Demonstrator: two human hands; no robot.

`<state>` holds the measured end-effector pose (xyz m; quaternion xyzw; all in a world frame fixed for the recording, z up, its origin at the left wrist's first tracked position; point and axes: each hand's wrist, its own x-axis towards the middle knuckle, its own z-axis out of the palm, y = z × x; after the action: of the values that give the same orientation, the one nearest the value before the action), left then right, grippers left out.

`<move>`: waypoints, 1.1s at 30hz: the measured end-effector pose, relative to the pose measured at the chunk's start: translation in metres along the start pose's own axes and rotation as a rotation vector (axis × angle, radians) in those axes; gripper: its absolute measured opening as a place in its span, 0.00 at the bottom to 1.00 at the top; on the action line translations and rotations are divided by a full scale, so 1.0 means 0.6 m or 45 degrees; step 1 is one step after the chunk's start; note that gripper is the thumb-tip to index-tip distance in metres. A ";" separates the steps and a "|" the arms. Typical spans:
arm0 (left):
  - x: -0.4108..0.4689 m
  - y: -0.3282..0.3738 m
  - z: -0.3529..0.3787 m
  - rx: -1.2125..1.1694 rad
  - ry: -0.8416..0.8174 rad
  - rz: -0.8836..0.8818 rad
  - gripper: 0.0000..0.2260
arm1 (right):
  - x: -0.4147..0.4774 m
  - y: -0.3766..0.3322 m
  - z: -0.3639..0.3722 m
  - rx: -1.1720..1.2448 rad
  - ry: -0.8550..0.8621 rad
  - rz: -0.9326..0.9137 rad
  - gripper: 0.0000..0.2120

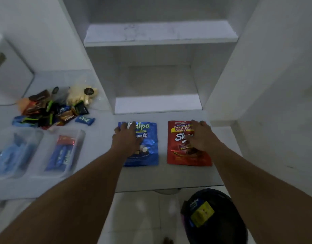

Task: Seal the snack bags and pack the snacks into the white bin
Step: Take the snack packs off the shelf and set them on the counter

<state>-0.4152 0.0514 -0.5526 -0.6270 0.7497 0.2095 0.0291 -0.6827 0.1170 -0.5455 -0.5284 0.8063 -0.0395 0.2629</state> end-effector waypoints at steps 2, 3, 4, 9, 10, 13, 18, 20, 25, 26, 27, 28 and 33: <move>0.010 -0.003 0.008 0.000 -0.028 -0.063 0.37 | 0.016 0.009 0.004 -0.076 0.009 -0.004 0.41; 0.014 -0.004 0.010 0.002 -0.037 -0.097 0.40 | 0.023 0.012 0.004 -0.108 0.004 -0.008 0.42; 0.018 -0.005 0.009 0.003 -0.046 -0.127 0.42 | 0.027 0.013 0.003 -0.128 -0.005 -0.014 0.43; 0.034 -0.001 -0.009 0.039 -0.075 -0.218 0.50 | 0.048 0.005 -0.013 -0.167 -0.063 -0.029 0.42; 0.037 0.000 -0.011 0.031 -0.070 -0.224 0.50 | 0.049 0.002 -0.016 -0.180 -0.083 -0.019 0.43; 0.042 0.001 -0.016 0.008 -0.042 -0.213 0.48 | 0.051 -0.002 -0.021 -0.168 -0.082 -0.008 0.45; 0.048 0.000 -0.016 -0.052 0.031 -0.036 0.42 | 0.050 0.005 -0.019 0.075 -0.062 -0.044 0.36; 0.051 0.003 -0.019 -0.077 0.086 0.039 0.30 | 0.047 0.009 -0.020 0.129 -0.016 -0.094 0.30; 0.038 0.021 -0.048 -0.059 0.154 0.116 0.13 | 0.026 0.011 -0.038 0.135 -0.010 -0.181 0.20; 0.034 0.025 -0.056 -0.066 0.146 0.129 0.12 | 0.019 0.010 -0.044 0.135 0.000 -0.183 0.22; 0.030 0.028 -0.064 -0.084 0.140 0.145 0.11 | 0.010 0.009 -0.052 0.135 0.009 -0.190 0.24; 0.026 0.030 -0.073 -0.106 0.133 0.168 0.11 | 0.000 0.007 -0.061 0.139 0.014 -0.198 0.26; -0.010 0.052 -0.137 -0.175 0.013 0.346 0.21 | -0.077 -0.007 -0.117 0.144 0.037 -0.202 0.35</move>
<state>-0.4258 0.0320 -0.4674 -0.5215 0.8117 0.2590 -0.0463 -0.6977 0.1406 -0.4662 -0.5741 0.7622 -0.1135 0.2767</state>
